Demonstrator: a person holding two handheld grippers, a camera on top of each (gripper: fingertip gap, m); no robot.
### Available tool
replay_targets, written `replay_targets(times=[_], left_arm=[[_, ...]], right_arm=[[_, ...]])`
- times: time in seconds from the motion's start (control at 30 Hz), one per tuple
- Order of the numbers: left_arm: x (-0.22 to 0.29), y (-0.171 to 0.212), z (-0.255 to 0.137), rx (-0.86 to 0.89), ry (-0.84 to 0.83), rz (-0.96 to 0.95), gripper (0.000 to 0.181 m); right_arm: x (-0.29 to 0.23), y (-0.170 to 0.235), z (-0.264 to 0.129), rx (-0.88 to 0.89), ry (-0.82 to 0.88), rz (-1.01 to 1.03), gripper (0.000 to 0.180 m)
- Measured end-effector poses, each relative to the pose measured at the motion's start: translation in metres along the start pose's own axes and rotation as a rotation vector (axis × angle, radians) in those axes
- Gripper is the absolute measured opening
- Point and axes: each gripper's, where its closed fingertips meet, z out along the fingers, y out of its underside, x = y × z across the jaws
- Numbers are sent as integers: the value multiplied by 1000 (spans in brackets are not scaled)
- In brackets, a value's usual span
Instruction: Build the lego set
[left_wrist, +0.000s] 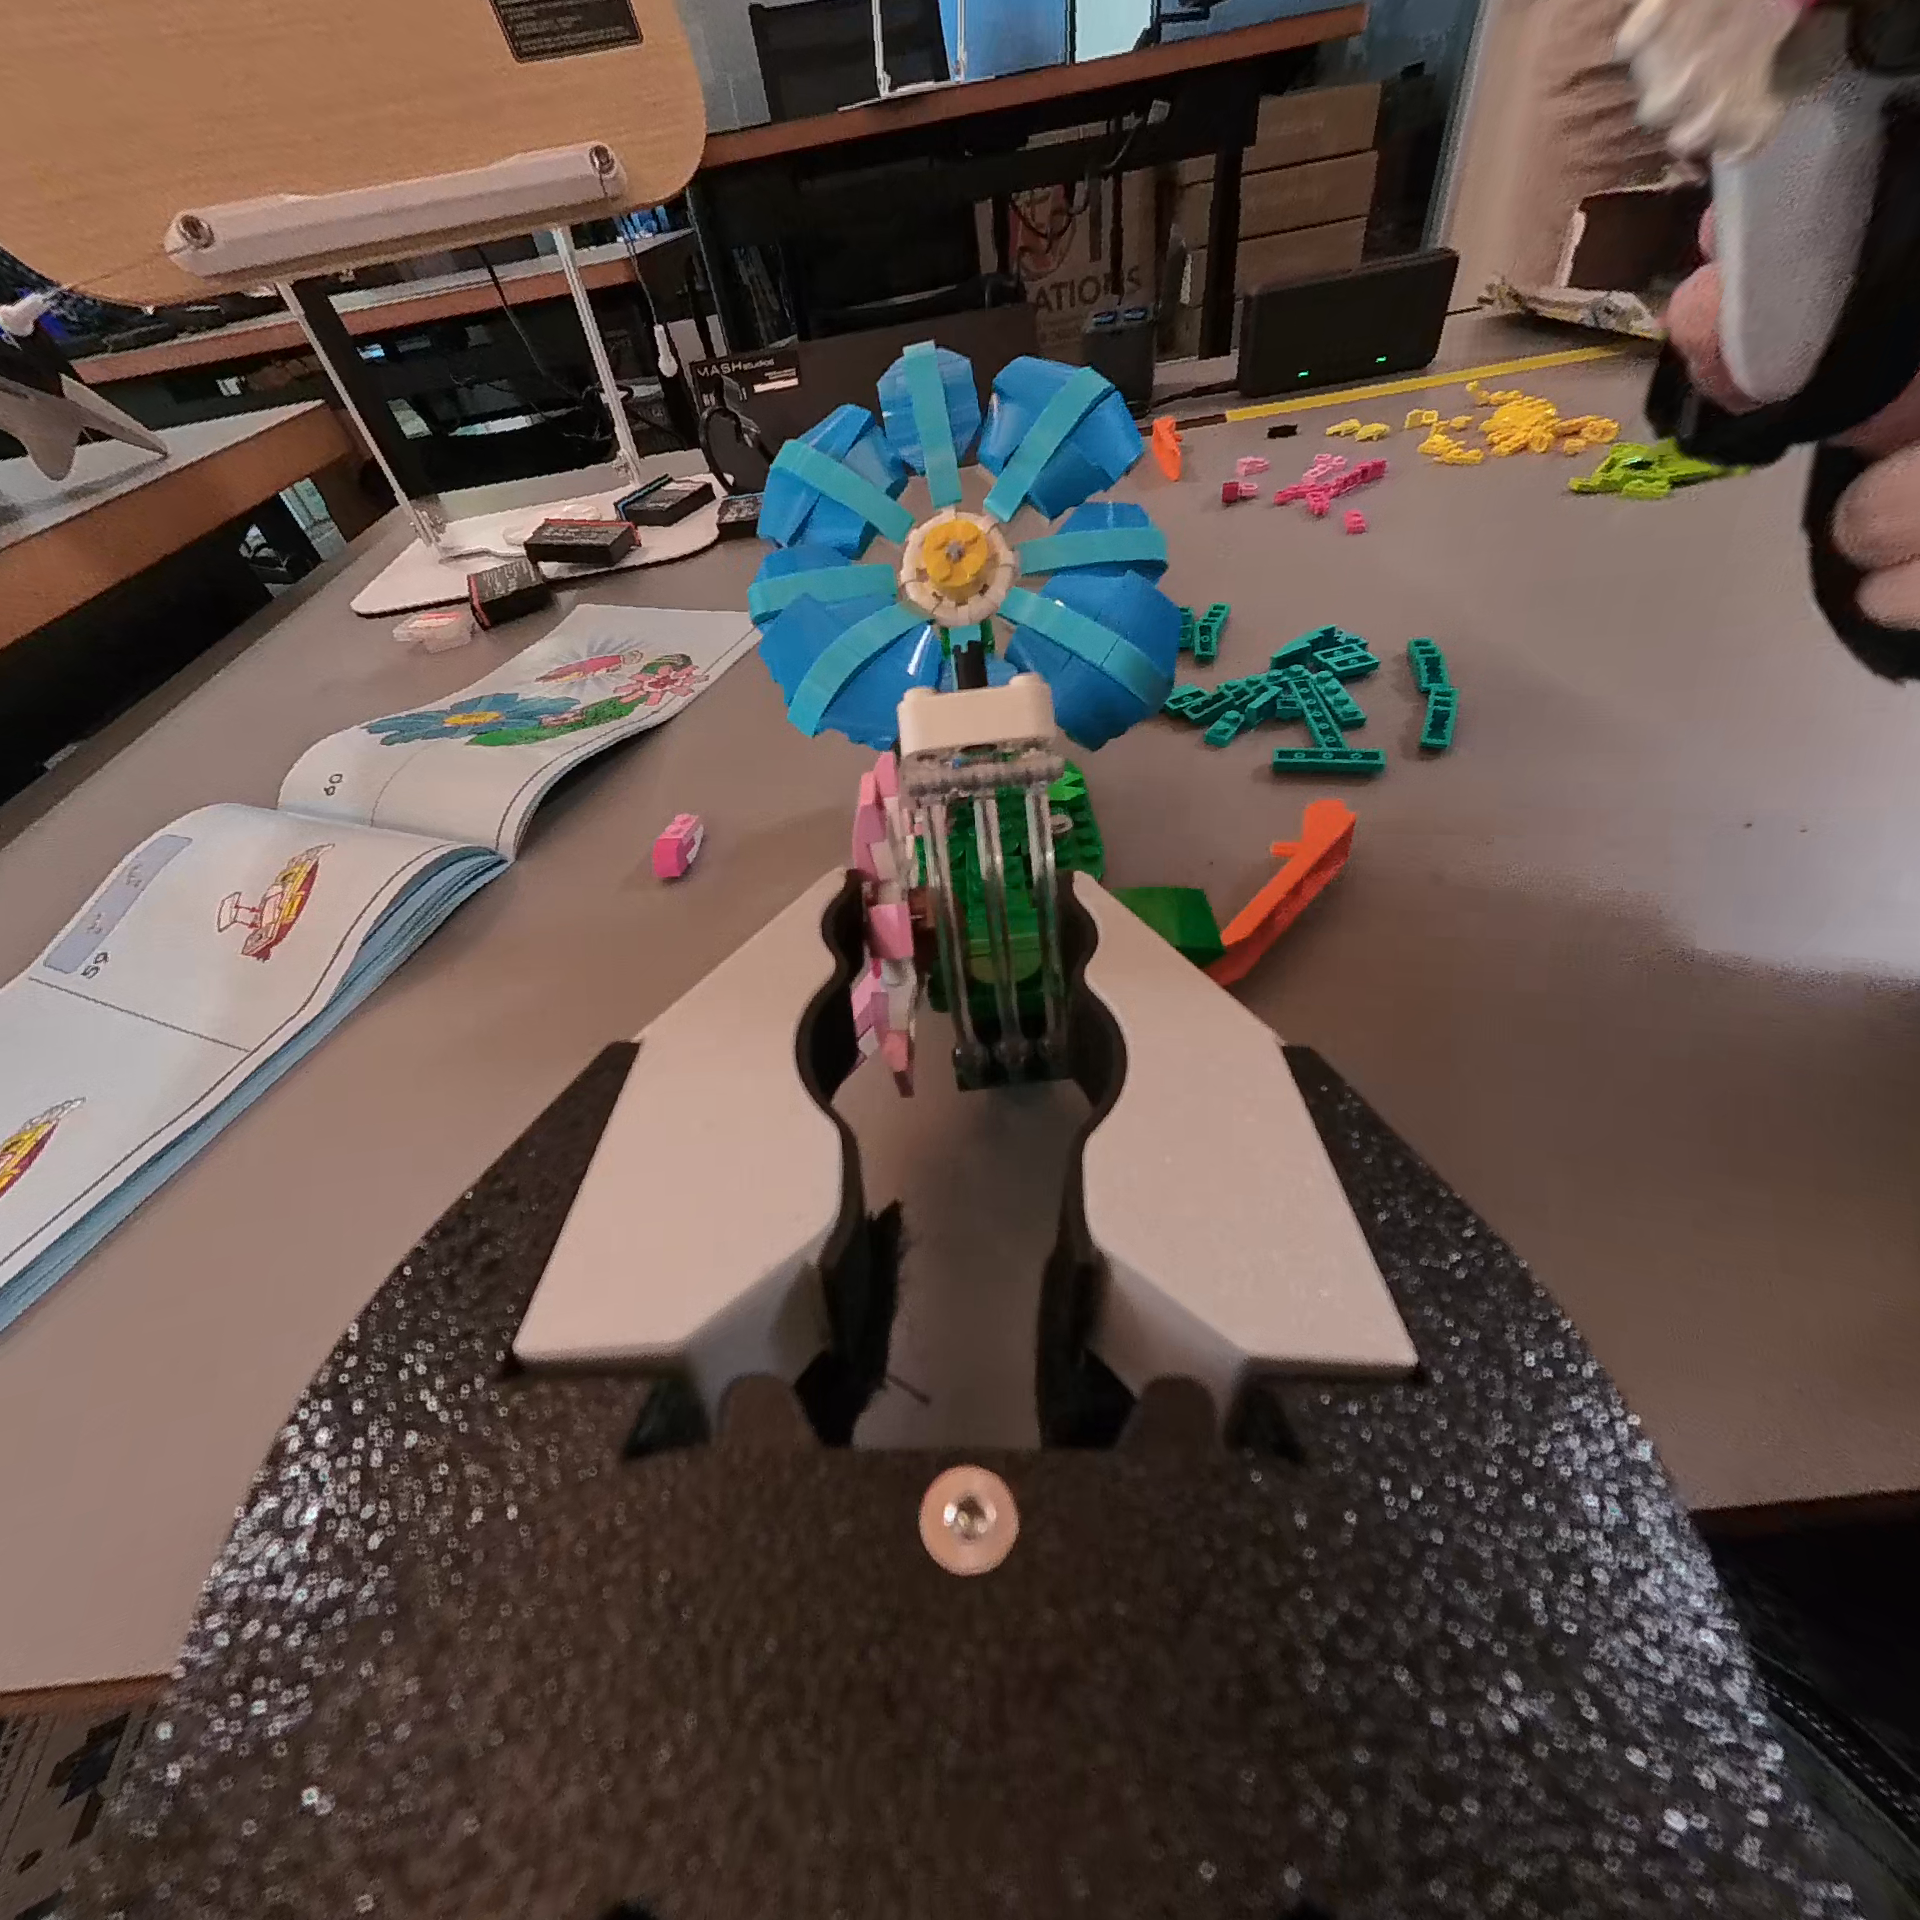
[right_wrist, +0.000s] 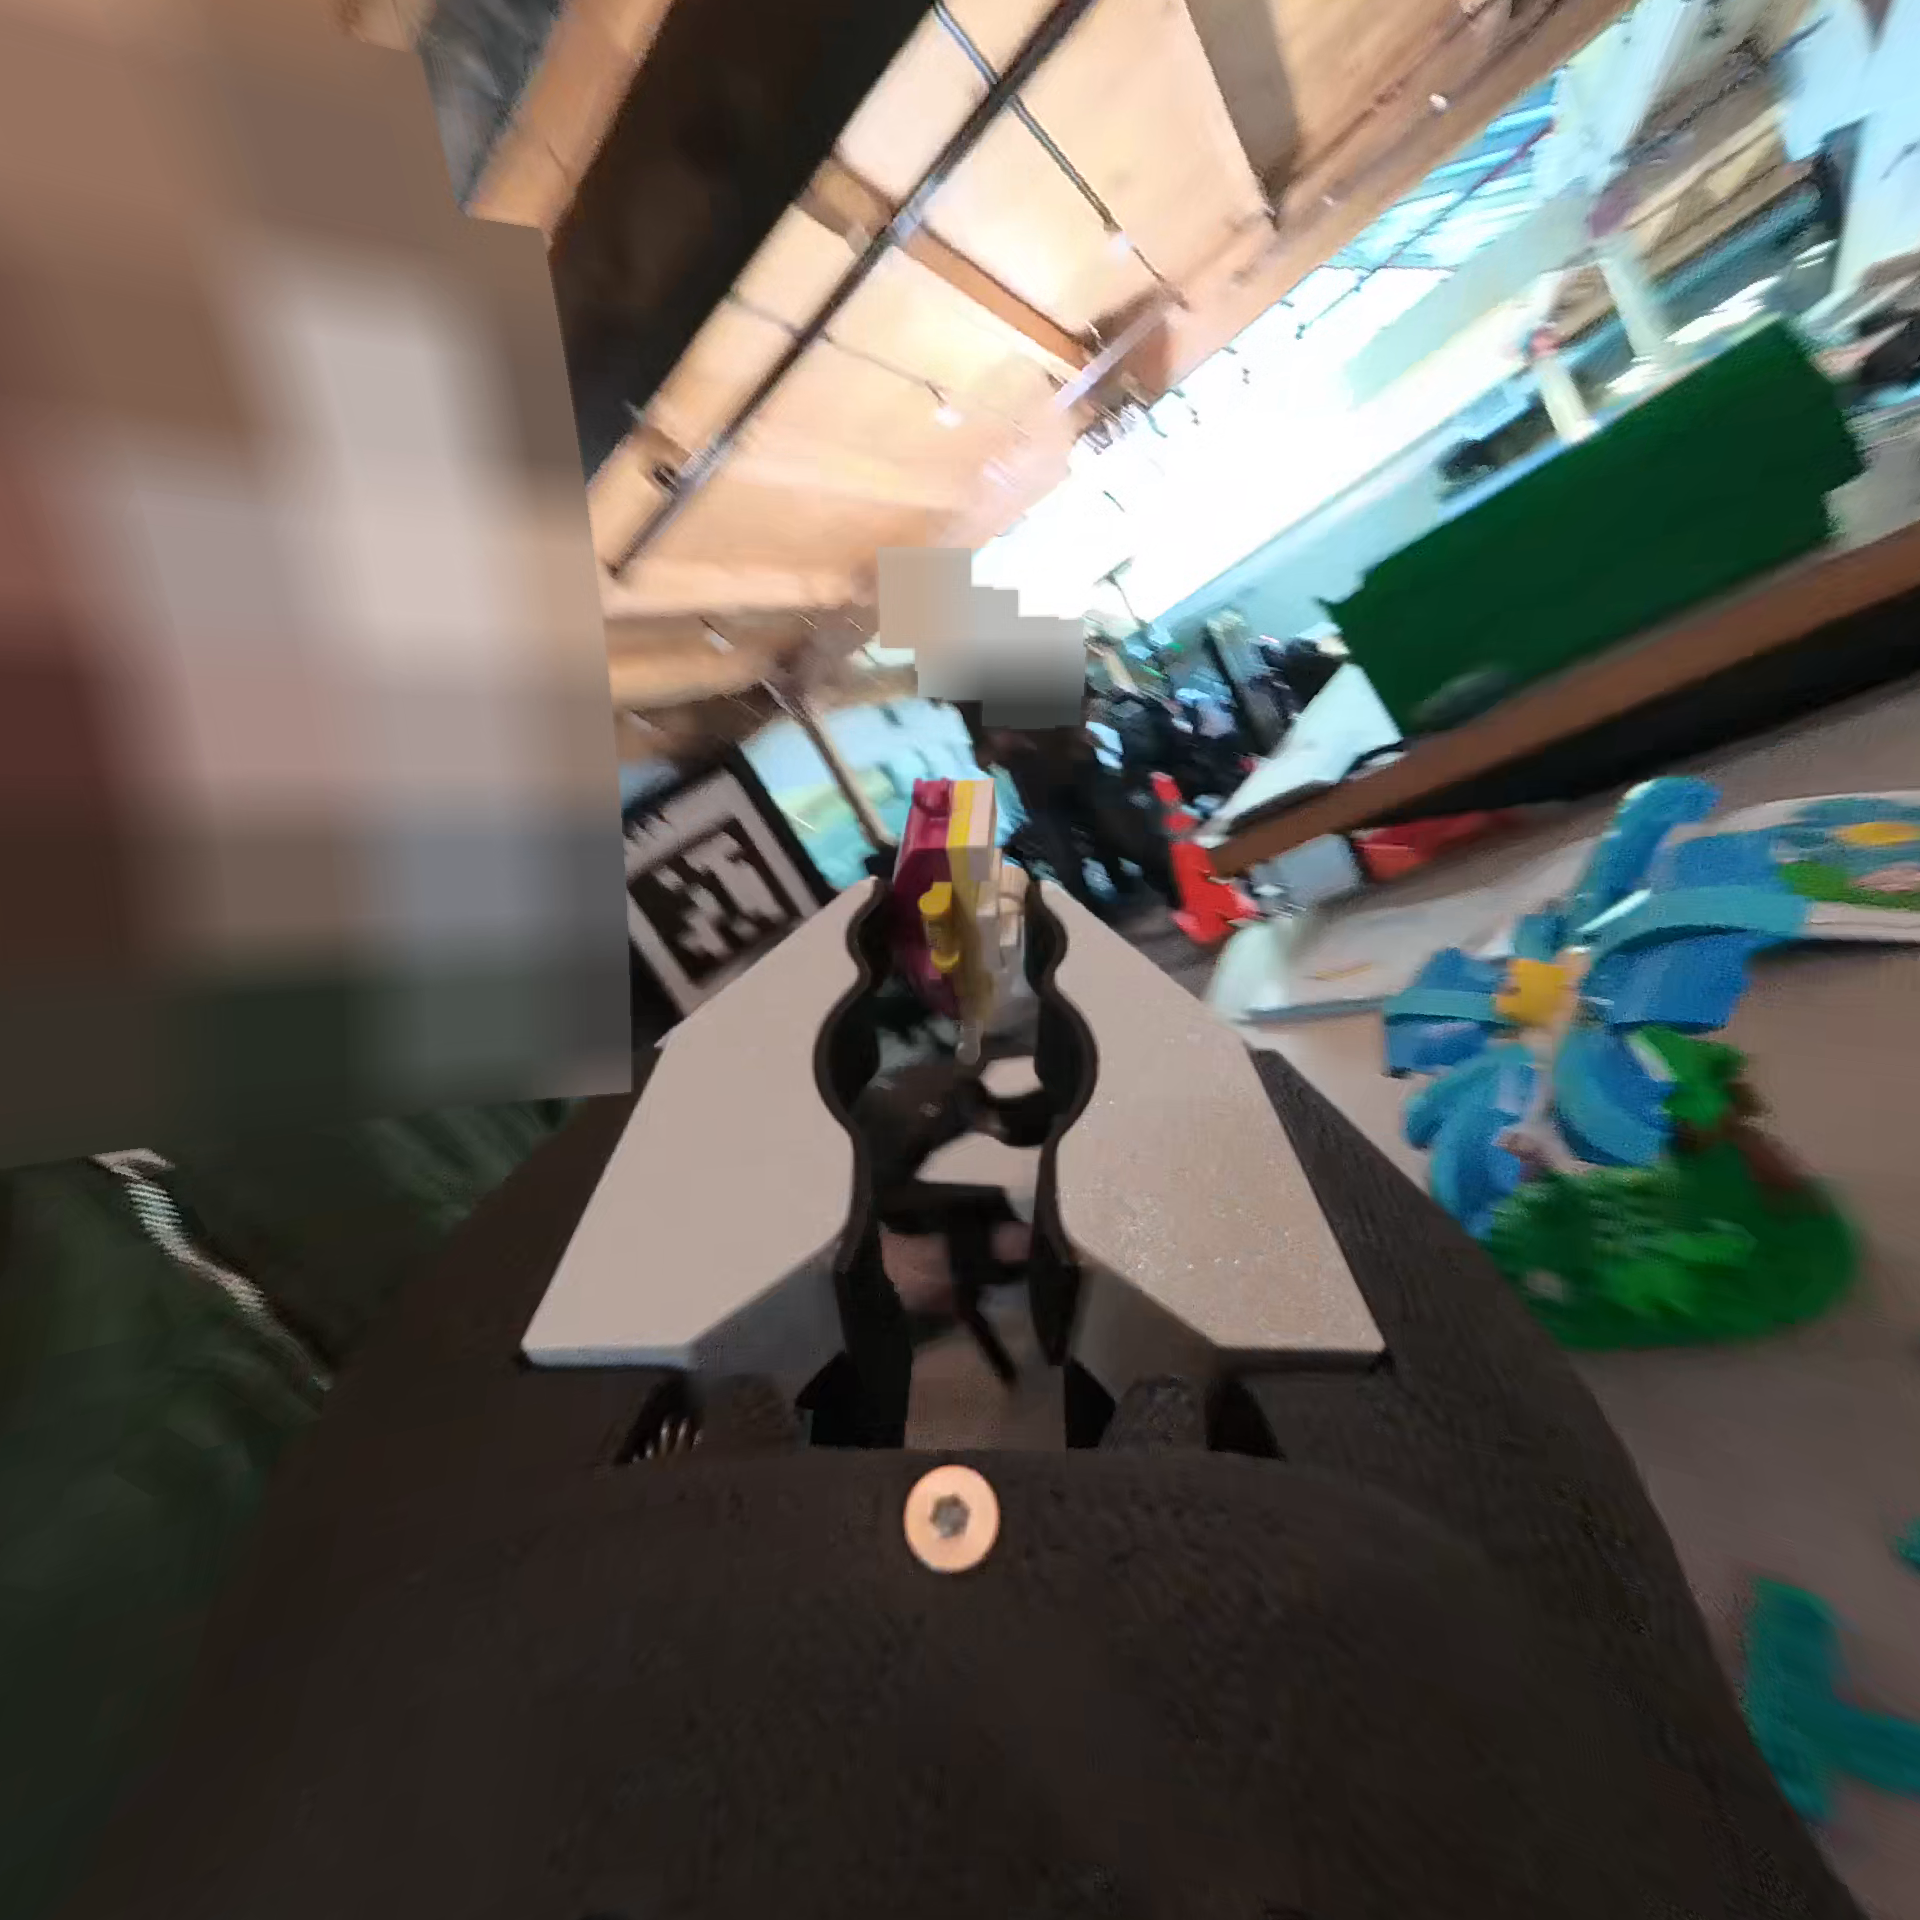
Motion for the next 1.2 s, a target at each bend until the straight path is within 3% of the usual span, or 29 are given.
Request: replay_targets(times=[0.43,0.83,1.2], left_arm=[[0,0,1,1,-5,0,34],[1,1,2,6,-1,-6,35],[2,0,2,17,-7,-20,35]], right_arm=[[14,14,-4,-90,154,-157,24],[30,9,-17,-21,252,-235,24],[46,11,-35,-27,501,-645,23]])
